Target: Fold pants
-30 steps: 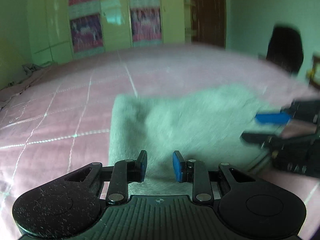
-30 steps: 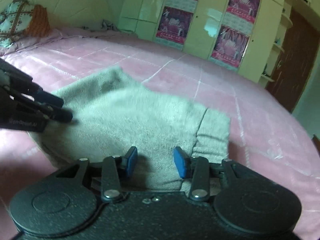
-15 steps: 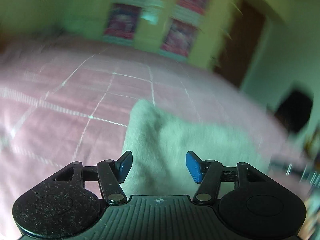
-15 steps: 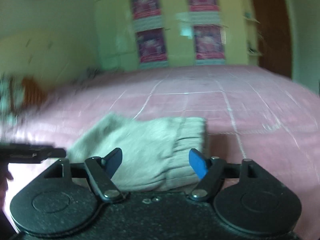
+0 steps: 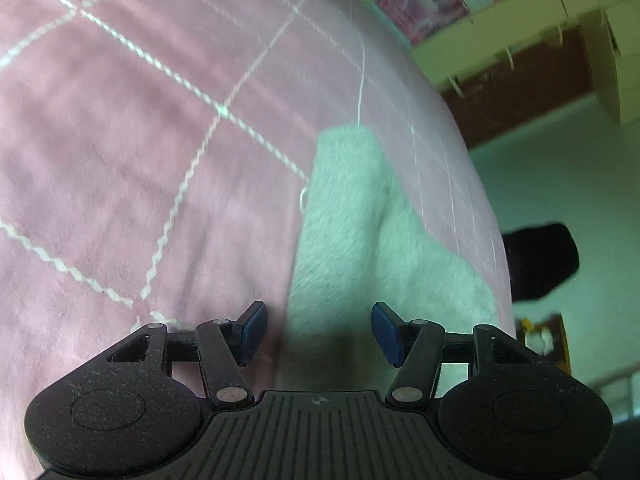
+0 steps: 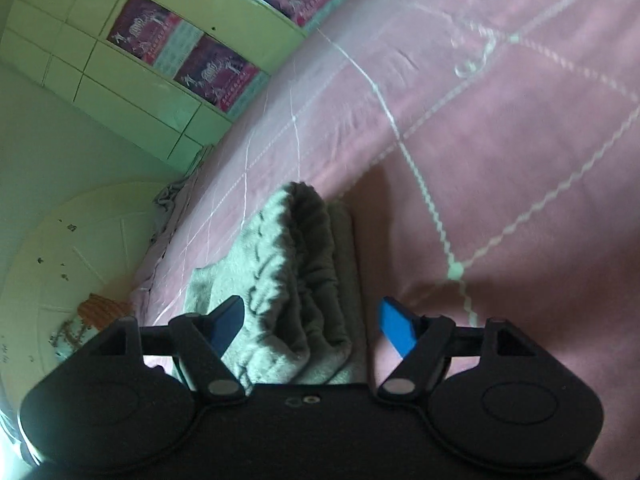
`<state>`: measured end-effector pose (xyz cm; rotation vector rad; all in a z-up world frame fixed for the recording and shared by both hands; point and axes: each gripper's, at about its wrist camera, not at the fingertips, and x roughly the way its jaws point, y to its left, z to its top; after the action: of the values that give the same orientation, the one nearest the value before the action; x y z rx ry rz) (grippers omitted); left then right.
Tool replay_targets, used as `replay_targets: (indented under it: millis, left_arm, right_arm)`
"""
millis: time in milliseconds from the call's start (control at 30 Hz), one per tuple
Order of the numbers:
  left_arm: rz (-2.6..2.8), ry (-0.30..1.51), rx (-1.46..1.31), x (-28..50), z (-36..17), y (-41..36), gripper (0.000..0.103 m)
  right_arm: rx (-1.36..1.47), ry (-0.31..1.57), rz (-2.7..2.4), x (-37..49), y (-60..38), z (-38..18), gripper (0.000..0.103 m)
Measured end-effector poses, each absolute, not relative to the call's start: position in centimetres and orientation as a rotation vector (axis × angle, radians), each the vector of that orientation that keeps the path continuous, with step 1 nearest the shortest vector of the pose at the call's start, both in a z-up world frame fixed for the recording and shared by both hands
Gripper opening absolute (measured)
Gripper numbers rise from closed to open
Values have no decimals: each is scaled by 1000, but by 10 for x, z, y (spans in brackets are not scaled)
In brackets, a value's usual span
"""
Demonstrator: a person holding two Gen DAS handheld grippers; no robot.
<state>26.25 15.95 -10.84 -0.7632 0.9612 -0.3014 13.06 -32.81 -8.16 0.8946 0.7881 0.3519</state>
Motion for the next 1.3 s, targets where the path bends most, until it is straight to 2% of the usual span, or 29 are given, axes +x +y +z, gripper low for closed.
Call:
replay_targets:
  millis: [433, 467, 533, 633, 767, 1067, 1100, 1300]
  left_arm:
    - [-518, 950, -910, 317, -155, 145, 56]
    - [-521, 946, -899, 322, -157, 141, 46]
    - [-527, 951, -895, 331, -166, 134, 33]
    - [-557, 914, -908, 336, -172, 128, 26]
    - [-573, 865, -912, 328, -179, 129, 25]
    - [-572, 831, -931, 325, -175, 127, 25]
    - [-580, 816, -938, 324, -173, 128, 24]
    - [-625, 716, -936, 326, -139, 133, 24]
  right_arm:
    - [905, 879, 574, 160, -322, -98, 77]
    - [901, 877, 585, 162, -321, -98, 77]
    - [879, 877, 600, 168, -317, -98, 74]
    - [841, 877, 617, 177, -310, -97, 72]
    - [770, 883, 627, 185, -300, -90, 60]
    - [782, 881, 621, 188, -298, -90, 58]
    - [789, 876, 617, 189, -296, -88, 55]
    - [759, 822, 695, 195, -294, -60, 51]
